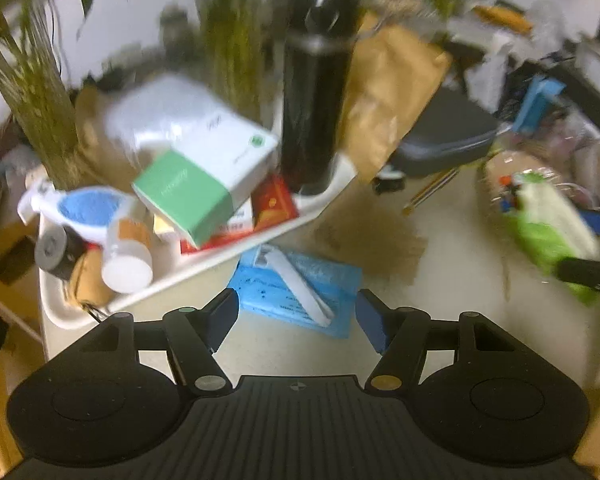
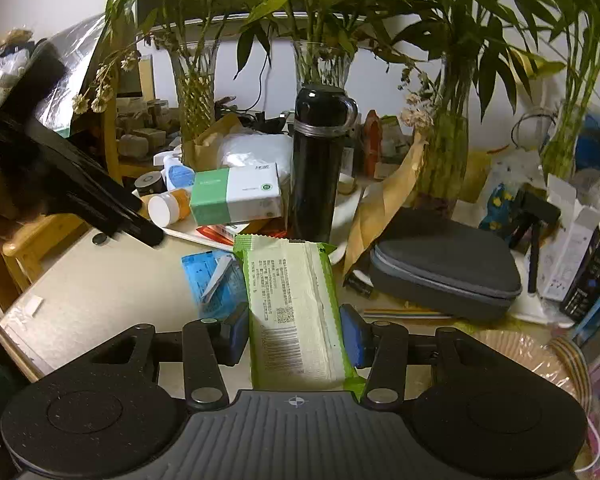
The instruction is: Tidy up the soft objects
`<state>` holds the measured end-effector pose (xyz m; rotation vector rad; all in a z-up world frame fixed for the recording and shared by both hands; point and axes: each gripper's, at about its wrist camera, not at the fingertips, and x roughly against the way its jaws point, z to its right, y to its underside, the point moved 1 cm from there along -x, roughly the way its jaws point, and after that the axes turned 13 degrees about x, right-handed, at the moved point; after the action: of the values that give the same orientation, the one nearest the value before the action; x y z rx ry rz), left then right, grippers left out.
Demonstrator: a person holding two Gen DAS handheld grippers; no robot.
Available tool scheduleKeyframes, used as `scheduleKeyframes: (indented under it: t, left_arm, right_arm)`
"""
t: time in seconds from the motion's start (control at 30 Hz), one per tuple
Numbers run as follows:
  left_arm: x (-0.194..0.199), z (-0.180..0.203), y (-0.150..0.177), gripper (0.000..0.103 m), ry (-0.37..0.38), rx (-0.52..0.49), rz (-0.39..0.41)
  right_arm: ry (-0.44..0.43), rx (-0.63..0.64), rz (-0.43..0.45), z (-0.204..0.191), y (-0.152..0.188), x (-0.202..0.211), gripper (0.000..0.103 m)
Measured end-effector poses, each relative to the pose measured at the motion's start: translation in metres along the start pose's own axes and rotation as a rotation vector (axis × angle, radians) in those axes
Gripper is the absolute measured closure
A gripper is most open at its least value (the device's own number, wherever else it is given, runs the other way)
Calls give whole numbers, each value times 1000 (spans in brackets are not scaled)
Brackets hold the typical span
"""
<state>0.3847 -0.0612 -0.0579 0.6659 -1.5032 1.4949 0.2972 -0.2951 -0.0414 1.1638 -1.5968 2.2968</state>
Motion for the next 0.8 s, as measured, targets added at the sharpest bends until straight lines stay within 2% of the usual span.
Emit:
scheduleKeyframes:
  t: [0.07, 0.17, 0.37, 0.53, 0.6, 0.7, 0.8]
  left_arm:
    - [-18, 0, -6, 39, -35, 28, -37]
    - [-45, -1, -11, 41, -34, 72, -96]
    - [-85, -6, -16, 57, -23, 150, -162]
    - [-102, -4, -18, 63, -20, 153, -189]
    - [-108, -4, -17, 72, -14, 146, -199]
    - [-114, -4, -16, 80, 7, 149, -210]
    - [-116, 0, -13, 88, -24, 117, -197]
  right_arm:
    - [-3, -10, -9, 2, 1, -1, 53]
    - [-8, -30, -20, 6, 2, -3, 53]
    - [-23, -75, -13, 15, 5, 0, 53]
    - [-39, -85, -14, 19, 6, 1, 53]
    - [-45, -91, -12, 20, 6, 1, 53]
    - [-47, -87, -15, 18, 5, 0, 53]
    - [-55, -75, -23, 15, 4, -2, 53]
